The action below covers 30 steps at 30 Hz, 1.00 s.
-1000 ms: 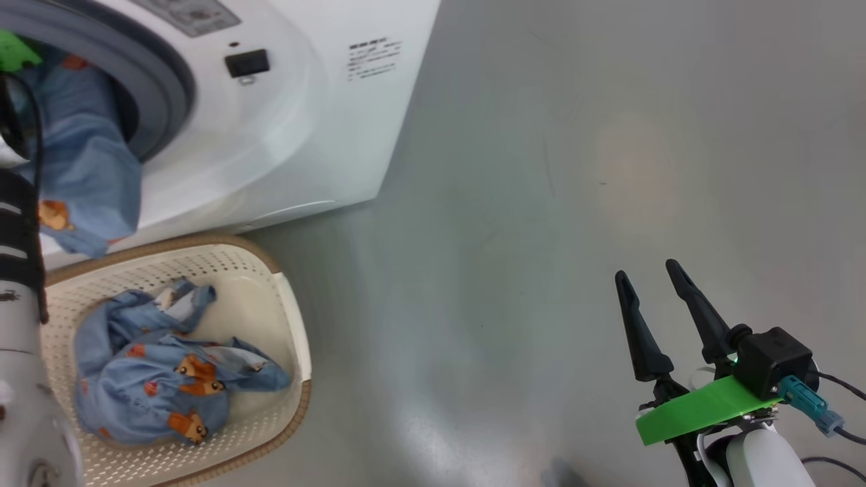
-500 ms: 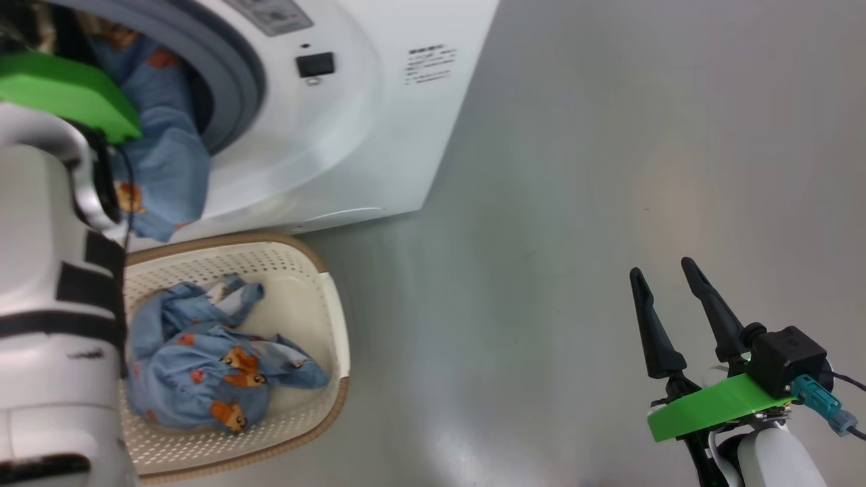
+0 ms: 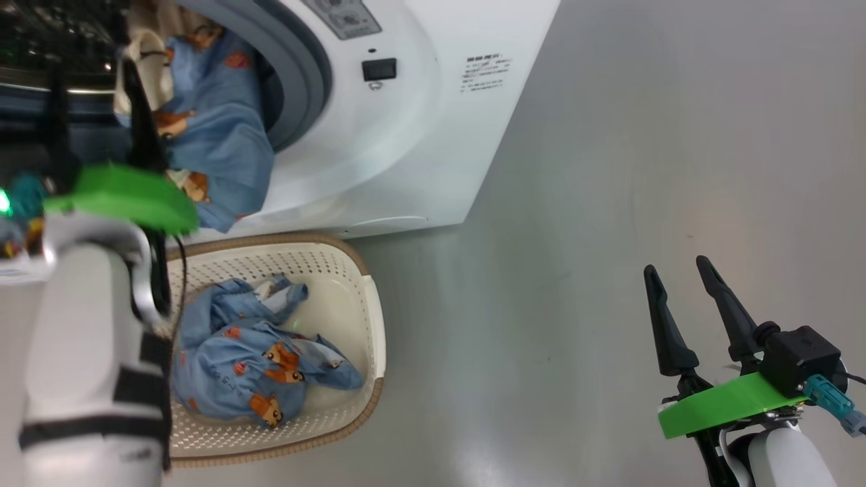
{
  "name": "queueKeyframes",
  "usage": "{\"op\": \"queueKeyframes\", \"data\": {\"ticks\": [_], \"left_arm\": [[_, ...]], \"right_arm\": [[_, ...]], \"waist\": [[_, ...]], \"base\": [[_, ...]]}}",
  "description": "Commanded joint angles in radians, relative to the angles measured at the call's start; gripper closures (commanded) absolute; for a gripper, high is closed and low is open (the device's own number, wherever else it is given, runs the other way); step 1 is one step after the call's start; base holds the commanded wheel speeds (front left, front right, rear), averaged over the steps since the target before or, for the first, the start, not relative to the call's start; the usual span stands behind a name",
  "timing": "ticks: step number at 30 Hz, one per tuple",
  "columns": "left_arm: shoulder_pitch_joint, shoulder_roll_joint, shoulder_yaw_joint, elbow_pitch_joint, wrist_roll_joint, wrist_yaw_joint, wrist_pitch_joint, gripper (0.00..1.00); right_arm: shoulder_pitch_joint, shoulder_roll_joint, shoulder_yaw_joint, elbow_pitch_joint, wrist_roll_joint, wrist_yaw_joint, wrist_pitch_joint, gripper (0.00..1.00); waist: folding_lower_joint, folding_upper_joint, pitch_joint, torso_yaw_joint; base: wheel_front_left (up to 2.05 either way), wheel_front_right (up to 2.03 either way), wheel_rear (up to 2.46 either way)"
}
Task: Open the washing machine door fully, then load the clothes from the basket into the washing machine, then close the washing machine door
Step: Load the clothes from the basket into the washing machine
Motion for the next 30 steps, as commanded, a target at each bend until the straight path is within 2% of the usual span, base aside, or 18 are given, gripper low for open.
{"op": "queueKeyframes", "data": {"ticks": [1, 7, 13, 30], "left_arm": [[0.069, 0.022, 0.019, -0.063, -0.017, -0.011, -0.005, 0.00], [0.242, 0.013, 0.027, -0.207, -0.039, -0.034, -0.005, 0.00], [0.417, -0.002, 0.025, -0.359, -0.061, -0.038, -0.005, 0.00], [0.734, -0.013, 0.033, -0.494, -0.076, 0.022, -0.005, 0.00]], "right_arm": [[0.024, -0.010, 0.019, -0.021, -0.006, 0.001, -0.005, 0.00], [0.037, -0.008, 0.011, -0.018, -0.007, 0.001, -0.005, 0.00], [0.042, -0.005, 0.008, -0.017, -0.004, 0.001, -0.005, 0.00], [0.069, -0.002, 0.007, -0.013, -0.008, 0.001, -0.005, 0.00]], "waist": [[0.0000, -0.0001, -0.019, 0.011], [0.0000, -0.0001, -0.049, 0.020], [0.0000, -0.0001, -0.061, 0.024], [0.0000, -0.0001, -0.105, 0.003]], "base": [[0.00, 0.00, 0.00], [0.00, 0.00, 0.00], [0.00, 0.00, 0.00], [0.00, 0.00, 0.00]]}}
